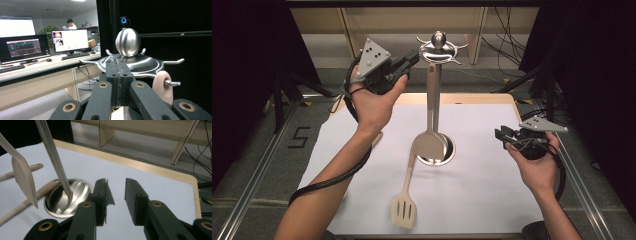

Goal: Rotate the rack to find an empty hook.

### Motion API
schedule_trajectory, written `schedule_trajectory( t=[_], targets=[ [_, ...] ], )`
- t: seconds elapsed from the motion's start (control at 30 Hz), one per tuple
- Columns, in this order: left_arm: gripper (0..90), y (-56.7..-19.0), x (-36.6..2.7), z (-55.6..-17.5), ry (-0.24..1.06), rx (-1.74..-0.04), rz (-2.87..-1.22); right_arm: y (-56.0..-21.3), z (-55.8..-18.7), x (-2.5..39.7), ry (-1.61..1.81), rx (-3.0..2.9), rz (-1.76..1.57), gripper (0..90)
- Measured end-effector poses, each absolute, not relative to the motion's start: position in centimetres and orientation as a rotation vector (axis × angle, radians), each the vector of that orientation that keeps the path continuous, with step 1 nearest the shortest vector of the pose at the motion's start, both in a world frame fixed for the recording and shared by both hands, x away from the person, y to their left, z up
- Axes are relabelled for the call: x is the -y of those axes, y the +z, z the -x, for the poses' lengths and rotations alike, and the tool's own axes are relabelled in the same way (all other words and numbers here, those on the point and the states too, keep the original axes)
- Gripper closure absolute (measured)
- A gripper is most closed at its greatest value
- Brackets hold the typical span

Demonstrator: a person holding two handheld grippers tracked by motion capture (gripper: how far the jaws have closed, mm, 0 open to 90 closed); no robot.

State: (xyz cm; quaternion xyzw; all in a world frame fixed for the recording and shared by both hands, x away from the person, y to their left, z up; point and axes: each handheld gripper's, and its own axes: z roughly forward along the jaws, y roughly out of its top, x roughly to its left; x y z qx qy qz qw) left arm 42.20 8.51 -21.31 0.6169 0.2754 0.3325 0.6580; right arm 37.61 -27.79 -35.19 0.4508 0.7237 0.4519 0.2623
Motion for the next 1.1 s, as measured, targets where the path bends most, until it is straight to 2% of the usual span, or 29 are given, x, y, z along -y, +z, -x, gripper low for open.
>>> schedule_trajectory(
  t=[1.1],
  targets=[
    [89.1,-20.9,-8.6,-45.2,0.782,-0.676,-1.415,-35.2,-37.6,27.8,1.222,-1.955,-1.222,71.2]
  ],
)
